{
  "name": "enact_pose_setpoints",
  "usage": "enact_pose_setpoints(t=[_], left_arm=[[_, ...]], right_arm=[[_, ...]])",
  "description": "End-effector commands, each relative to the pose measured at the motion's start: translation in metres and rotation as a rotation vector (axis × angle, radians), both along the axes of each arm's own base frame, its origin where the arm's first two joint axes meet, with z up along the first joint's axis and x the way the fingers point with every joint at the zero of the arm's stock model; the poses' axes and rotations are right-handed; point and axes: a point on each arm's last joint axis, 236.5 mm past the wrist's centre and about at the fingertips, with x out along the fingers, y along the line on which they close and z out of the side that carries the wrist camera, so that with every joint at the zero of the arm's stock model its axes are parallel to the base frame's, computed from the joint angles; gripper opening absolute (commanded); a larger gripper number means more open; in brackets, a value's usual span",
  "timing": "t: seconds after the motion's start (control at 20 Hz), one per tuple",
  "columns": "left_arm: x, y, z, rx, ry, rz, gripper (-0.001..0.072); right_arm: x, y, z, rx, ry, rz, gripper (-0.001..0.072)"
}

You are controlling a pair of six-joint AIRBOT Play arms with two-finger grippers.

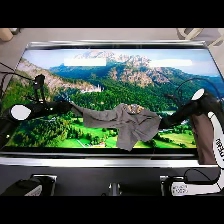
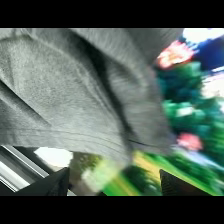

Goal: Fold the shirts.

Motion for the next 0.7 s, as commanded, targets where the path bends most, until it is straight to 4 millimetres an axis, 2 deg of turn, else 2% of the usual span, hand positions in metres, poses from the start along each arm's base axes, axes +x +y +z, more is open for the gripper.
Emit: enact_pose_setpoints(t=[0.0,0.05,0.1,0.15,0.2,0.3,0.35,0.4,0.45,0.5,0.55,0.65], left_arm=[[0.000,0.000,-0.001,-0.001,0.003,0.000,0.0028],[0.000,0.000,0.000,-0.003,0.003,0.000,0.0028],[0.000,0.000,0.000,-0.003,0.002,0.000,0.0028],[0.000,0.000,0.001,-0.003,0.001,0.000,0.0028],[0.001,0.000,0.005,-0.003,-0.011,-0.001,0.0028],[0.009,0.000,0.033,0.010,-0.094,-0.023,0.0028],[0.014,0.002,0.060,0.024,-0.169,-0.040,0.0028],[0.019,0.007,0.093,0.034,-0.253,-0.036,0.0028],[0.022,0.015,0.130,0.038,-0.338,-0.016,0.0028],[0.023,0.025,0.171,0.029,-0.424,0.015,0.0027],[0.018,0.037,0.220,-0.024,-0.502,0.082,0.0028],[-0.012,0.056,0.314,-0.093,-0.686,0.160,0.0028]], right_arm=[[-0.006,0.023,-0.026,0.064,-0.002,-0.093,0.0602],[0.001,0.029,-0.027,0.069,-0.028,-0.107,0.0578],[0.010,0.032,-0.027,0.067,-0.059,-0.116,0.0405],[0.018,0.032,-0.024,0.068,-0.084,-0.123,0.0099],[0.026,0.032,-0.017,0.076,-0.105,-0.125,0.0021],[0.054,0.026,0.018,0.060,-0.238,-0.097,0.0020],[0.074,0.022,0.049,0.042,-0.343,-0.088,0.0019],[0.093,0.018,0.089,0.021,-0.463,-0.085,0.0018],[0.111,0.012,0.141,-0.009,-0.614,-0.081,0.0018],[0.123,0.010,0.205,-0.035,-0.782,-0.079,0.0018],[0.125,0.009,0.270,-0.060,-0.945,-0.076,0.0019],[0.101,0.002,0.411,-0.157,-1.327,-0.106,0.0019]])
